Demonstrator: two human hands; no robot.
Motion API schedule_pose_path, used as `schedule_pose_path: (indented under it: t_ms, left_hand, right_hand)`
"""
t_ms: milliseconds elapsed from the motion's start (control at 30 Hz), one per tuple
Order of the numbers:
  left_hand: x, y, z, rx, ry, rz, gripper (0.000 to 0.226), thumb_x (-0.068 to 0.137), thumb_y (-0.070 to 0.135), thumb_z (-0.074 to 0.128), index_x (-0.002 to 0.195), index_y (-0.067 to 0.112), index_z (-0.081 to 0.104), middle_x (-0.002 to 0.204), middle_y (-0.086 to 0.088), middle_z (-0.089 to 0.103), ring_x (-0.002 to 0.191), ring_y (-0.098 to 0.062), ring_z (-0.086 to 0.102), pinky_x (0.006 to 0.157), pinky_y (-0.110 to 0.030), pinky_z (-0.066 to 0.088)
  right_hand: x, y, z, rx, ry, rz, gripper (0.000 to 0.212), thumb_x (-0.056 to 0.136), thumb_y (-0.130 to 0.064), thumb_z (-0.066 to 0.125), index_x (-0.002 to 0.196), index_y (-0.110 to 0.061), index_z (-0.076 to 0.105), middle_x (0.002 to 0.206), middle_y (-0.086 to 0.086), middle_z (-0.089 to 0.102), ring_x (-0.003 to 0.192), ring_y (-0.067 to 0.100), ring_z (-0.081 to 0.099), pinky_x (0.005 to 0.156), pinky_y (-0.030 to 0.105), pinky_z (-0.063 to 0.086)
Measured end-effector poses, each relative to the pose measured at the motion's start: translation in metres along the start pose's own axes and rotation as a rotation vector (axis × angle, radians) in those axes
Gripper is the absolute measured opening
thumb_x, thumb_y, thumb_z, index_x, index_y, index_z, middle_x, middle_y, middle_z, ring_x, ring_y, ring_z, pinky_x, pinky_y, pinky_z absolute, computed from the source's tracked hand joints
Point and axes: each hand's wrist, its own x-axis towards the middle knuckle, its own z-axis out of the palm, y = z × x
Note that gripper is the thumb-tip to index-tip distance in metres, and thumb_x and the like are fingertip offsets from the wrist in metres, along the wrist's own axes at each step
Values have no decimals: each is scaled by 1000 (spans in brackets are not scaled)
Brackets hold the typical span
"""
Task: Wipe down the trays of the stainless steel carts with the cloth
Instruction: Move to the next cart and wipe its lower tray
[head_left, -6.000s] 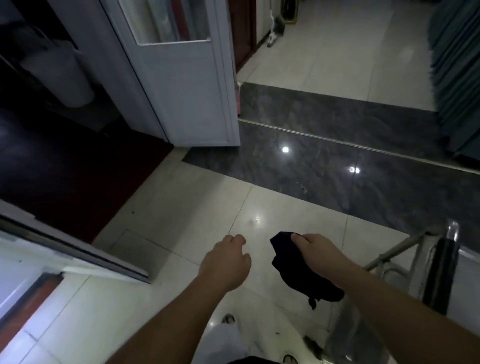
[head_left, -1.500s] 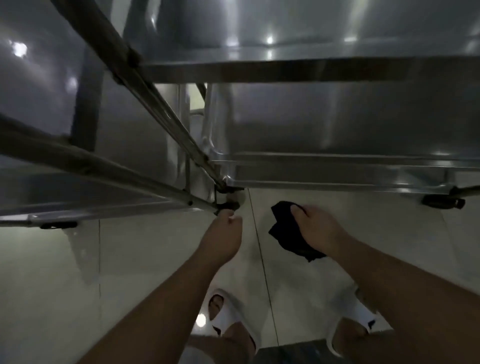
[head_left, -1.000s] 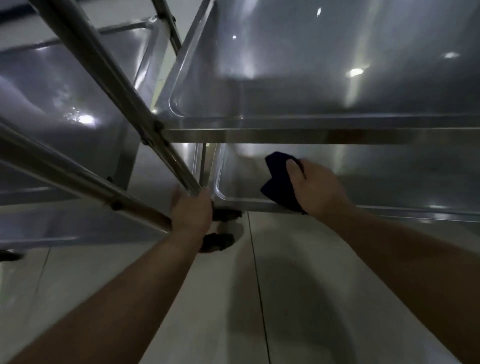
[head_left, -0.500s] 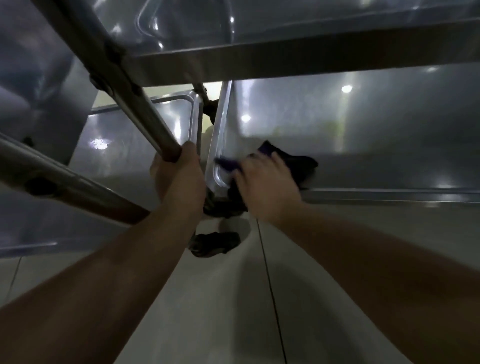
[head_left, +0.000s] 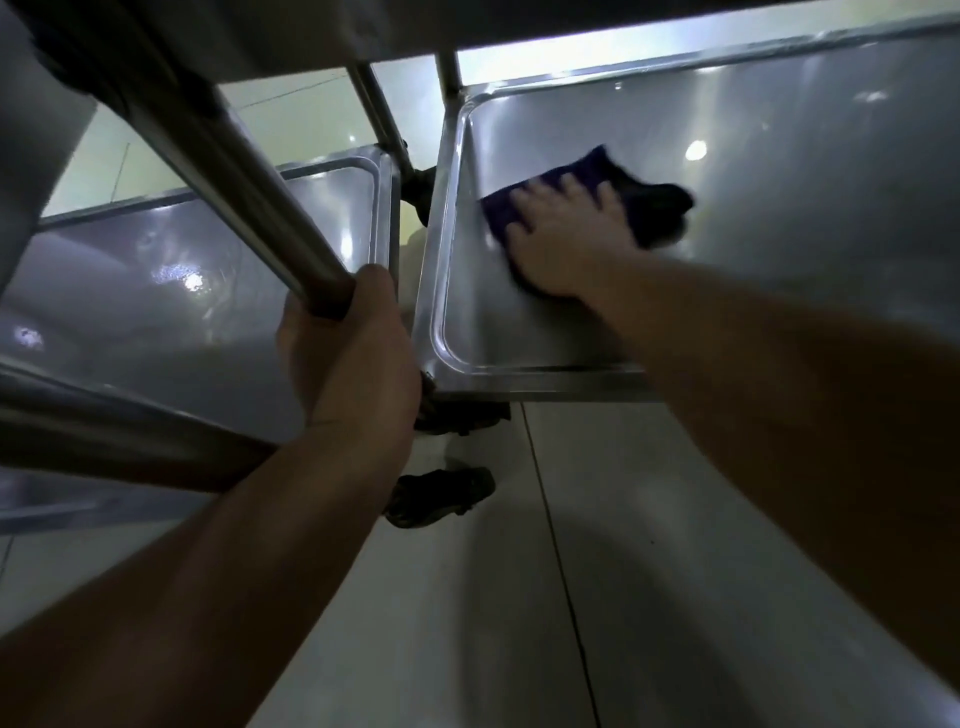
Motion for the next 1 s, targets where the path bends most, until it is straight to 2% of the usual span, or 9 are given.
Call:
schedule_pose_path:
  t_ms: [133,200,267,333,433,667,767,867,1000]
  left_hand:
    - [0,-2,1,-13,17,-2,20,91,29,64,103,14,69,64,8,64,49,2,56,49,-14,45]
    - [-1,-2,2,-23,22,-10,18,92,29,64,103,17,68,67,8,66,50,3,57,51,-15,46]
    - [-2,-2,4,-41,28,-14,14,92,29,63,102,20,66,72,7,68,51,3,58,54,-16,46]
    - [-3,-1,6,-56,41,-21,12,93,27,63,103,21,65,77,5,69,52,5,59,49,-10,42]
    - [-4,0,7,-58,59,-17,10,94,27,63,103,22,64,82,3,70,55,6,60,50,-9,42]
    - [-6,3,7,-61,54,-38,10,95,28,65,104,23,65,83,4,70,60,4,61,66,-23,47]
    - [-6,4,6,-38,62,-25,3,94,28,64,97,27,63,83,2,71,68,-3,65,74,-31,53]
    - [-4,4,6,-11,65,-13,14,91,33,65,102,24,66,88,1,73,76,-13,70,82,-40,59]
    - [-3,3,4,-8,56,-21,20,93,36,64,108,25,67,86,5,73,67,-3,67,66,-30,51]
  right_hand:
    - [-20,126,-26,28,27,341,64,102,-52,23,163,-32,18,172,-6,9,158,30,4,124,58,0]
    - [-38,174,-40,51,9,501,65,102,-53,22,163,-32,15,173,-1,5,158,34,0,125,58,-1]
    - [-43,188,-45,77,-4,554,64,104,-50,21,164,-29,12,173,1,2,158,34,-2,125,56,-1]
    - [-33,176,-43,83,8,556,65,103,-48,21,164,-27,11,173,-1,2,158,33,-3,125,56,-1]
    - [-2,124,-35,76,-13,431,66,102,-50,20,164,-28,11,173,-5,1,158,30,-4,125,54,-2]
    - [21,-43,-4,0,-124,-128,62,106,-51,21,164,-33,8,172,-9,0,159,24,-4,125,52,-5]
    - [-12,-62,11,9,-132,-261,61,106,-51,20,164,-37,5,172,-12,-1,158,20,-5,125,50,-7]
    - [-54,-59,24,-9,-135,-374,61,107,-52,19,163,-39,3,172,-13,-2,158,18,-6,126,50,-7]
    - [-100,-34,28,-26,-132,-420,60,106,-55,17,163,-39,6,171,-13,1,158,17,-6,126,49,-5]
